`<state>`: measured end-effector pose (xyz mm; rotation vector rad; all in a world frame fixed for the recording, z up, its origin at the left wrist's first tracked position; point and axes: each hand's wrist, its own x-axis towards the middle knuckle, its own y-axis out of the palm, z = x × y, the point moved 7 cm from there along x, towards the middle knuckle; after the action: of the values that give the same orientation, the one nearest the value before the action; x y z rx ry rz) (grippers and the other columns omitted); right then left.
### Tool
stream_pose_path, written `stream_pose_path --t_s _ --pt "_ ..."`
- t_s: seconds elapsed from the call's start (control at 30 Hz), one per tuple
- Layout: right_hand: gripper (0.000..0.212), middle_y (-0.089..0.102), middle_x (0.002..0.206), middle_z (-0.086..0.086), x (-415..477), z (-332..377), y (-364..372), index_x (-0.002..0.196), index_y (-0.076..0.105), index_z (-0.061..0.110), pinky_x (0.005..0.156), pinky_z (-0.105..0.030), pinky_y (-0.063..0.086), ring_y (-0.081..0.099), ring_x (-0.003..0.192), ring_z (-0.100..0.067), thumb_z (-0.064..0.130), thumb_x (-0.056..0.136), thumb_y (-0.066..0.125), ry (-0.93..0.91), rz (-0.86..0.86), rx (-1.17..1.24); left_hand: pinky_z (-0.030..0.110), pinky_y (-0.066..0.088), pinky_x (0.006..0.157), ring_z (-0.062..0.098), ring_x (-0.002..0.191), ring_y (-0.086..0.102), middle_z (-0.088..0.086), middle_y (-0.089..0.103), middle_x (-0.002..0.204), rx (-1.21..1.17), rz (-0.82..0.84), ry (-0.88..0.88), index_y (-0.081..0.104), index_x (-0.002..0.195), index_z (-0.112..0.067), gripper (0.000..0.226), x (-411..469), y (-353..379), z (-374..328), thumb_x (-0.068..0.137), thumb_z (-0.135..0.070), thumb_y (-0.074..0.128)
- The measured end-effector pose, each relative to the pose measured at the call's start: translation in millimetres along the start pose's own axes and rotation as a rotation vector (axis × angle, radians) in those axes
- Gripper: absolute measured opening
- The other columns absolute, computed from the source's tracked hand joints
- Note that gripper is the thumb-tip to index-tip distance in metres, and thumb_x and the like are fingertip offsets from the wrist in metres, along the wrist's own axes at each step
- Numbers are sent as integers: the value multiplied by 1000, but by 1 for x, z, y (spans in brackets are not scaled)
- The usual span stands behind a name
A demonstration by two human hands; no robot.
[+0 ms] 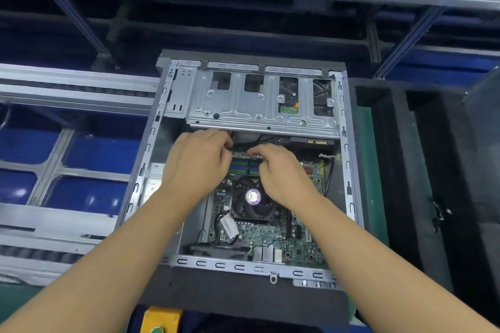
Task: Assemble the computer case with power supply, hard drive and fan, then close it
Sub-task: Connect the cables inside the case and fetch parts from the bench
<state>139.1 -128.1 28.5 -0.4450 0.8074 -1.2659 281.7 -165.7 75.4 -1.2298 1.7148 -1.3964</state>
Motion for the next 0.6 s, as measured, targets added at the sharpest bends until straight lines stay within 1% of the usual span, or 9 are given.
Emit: stream_pose_path --t_s 0.07,0.1,0.17,0.2,0.27,0.33,0.4,0.53,0.6 --pt "46 50 151 -6 0 -9 12 150 49 15 117 -35 30 39 141 -25 7 105 39 52 87 -93 35 48 76 18 71 63 -8 70 81 -33 -82 -155 71 88 -22 23 -1 -7 11 87 -16 49" --pt "46 48 154 -7 0 -12 16 152 44 15 119 -38 29 37 142 -28 11 107 38 74 117 -116 32 46 68 15 64 60 -11 67 73 -120 -151 -254 71 83 -24 26 -3 -12 20 85 -16 46" --pt "45 47 154 -9 4 -12 19 153 42 14 119 -43 30 38 141 -31 17 108 39 74 128 -138 28 45 57 12 57 59 -12 65 63 -461 -312 -484 70 76 -26 33 -12 -20 44 81 -13 40" --pt "45 47 152 -10 9 -8 18 152 43 14 119 -43 30 39 140 -32 19 108 40 57 118 -142 28 50 60 10 62 64 -11 68 65 -637 -370 -538 70 75 -26 35 -16 -20 53 81 -10 39" --pt "44 52 147 -13 22 2 17 150 46 13 115 -42 35 45 135 -33 20 107 44 26 94 -158 20 53 71 4 76 67 -13 71 75 -780 -413 -499 68 75 -26 38 -20 -24 53 81 -3 38" --pt "44 58 140 -17 37 12 20 149 48 11 108 -42 45 54 127 -35 14 105 48 20 93 -182 13 49 72 2 80 65 -16 70 78 -780 -416 -472 65 78 -28 38 -20 -27 51 82 -2 38" --pt "47 61 136 -19 52 21 27 148 50 12 101 -42 51 60 120 -36 6 102 50 24 128 -213 13 48 70 1 79 63 -18 67 79 -790 -432 -491 63 82 -28 36 -19 -25 53 84 -2 38" --pt "62 54 150 -11 74 46 51 153 44 31 107 -39 48 55 132 -33 2 99 48 -75 291 -307 13 47 70 0 80 61 -21 65 80 -782 -416 -474 62 85 -21 30 -15 -22 54 86 -4 37" --pt "63 50 154 -5 83 54 66 154 43 35 107 -35 46 52 135 -29 3 100 49 -97 404 -359 15 48 69 1 78 61 -18 65 80 -780 -414 -461 62 83 -22 30 -15 -22 53 84 -6 37"
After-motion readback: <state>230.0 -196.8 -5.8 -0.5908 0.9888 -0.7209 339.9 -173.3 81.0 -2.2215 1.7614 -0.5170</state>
